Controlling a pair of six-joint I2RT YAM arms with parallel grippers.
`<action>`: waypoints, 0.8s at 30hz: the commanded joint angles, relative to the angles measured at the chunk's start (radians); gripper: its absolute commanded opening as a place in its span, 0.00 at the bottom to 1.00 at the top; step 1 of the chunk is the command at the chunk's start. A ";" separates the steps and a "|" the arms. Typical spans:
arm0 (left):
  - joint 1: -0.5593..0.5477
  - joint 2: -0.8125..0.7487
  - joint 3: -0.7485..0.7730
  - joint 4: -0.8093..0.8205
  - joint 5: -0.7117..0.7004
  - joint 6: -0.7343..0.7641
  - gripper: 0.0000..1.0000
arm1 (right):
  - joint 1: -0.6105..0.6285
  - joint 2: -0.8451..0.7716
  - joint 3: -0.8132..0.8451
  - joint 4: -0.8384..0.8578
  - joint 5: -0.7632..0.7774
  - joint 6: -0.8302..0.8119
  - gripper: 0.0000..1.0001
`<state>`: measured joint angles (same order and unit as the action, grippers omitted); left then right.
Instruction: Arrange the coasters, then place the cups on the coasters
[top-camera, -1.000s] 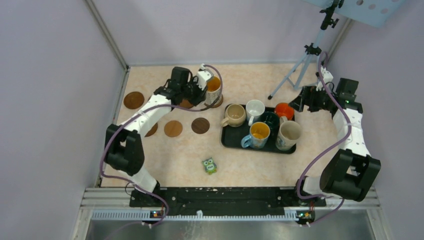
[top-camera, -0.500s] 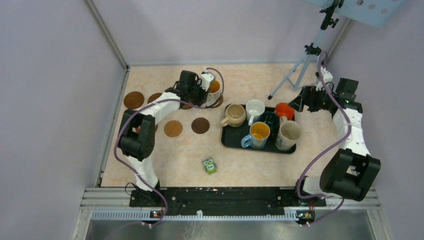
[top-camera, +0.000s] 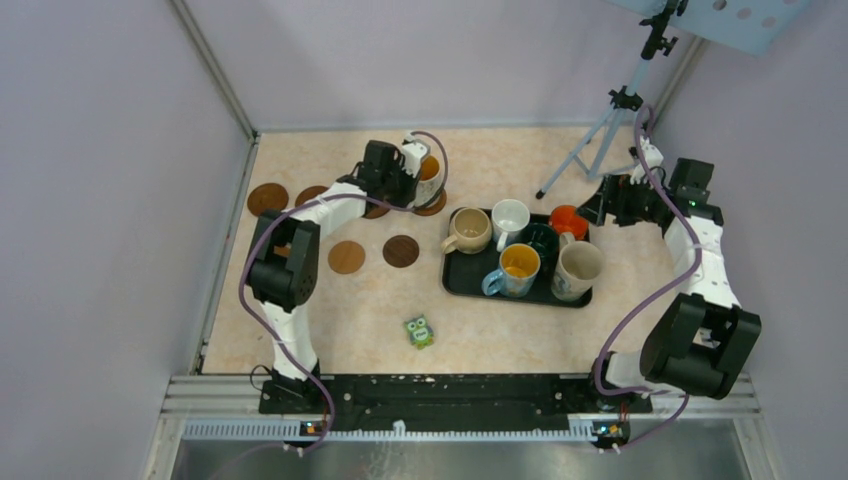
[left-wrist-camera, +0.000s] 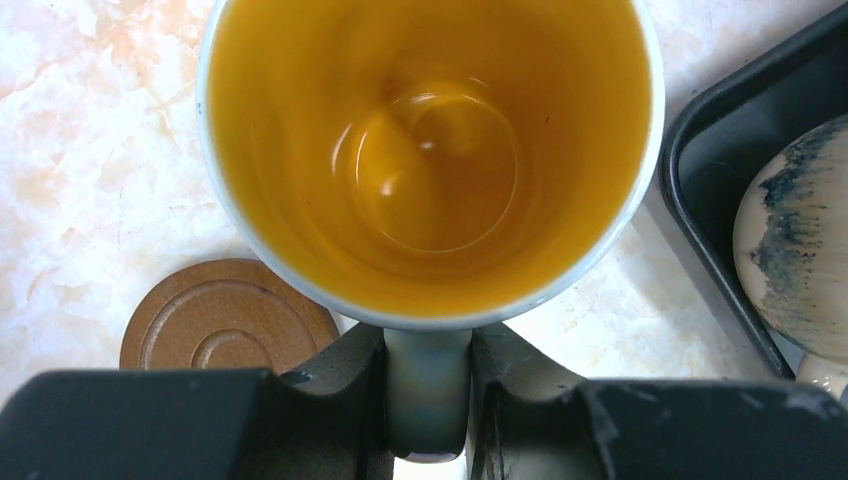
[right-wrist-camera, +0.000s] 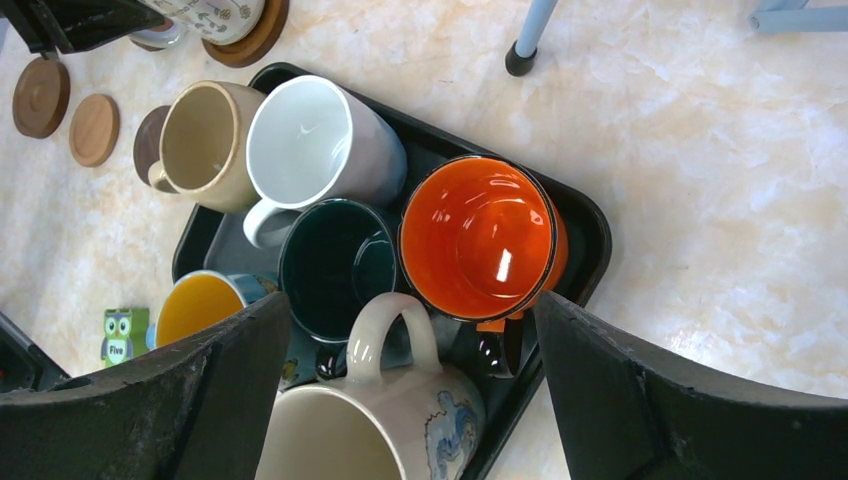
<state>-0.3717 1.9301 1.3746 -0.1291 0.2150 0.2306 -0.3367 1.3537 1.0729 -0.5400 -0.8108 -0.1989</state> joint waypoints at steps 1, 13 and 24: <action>0.007 -0.014 0.085 0.161 0.014 -0.032 0.00 | -0.002 0.005 0.003 0.017 -0.024 -0.010 0.91; 0.008 -0.019 0.077 0.134 0.020 -0.063 0.10 | -0.002 0.008 0.002 0.016 -0.023 -0.011 0.91; 0.006 -0.015 0.070 0.077 0.078 -0.042 0.33 | -0.002 0.006 0.003 0.018 -0.020 -0.010 0.91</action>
<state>-0.3683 1.9469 1.3952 -0.1459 0.2337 0.1837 -0.3367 1.3640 1.0725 -0.5396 -0.8108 -0.1989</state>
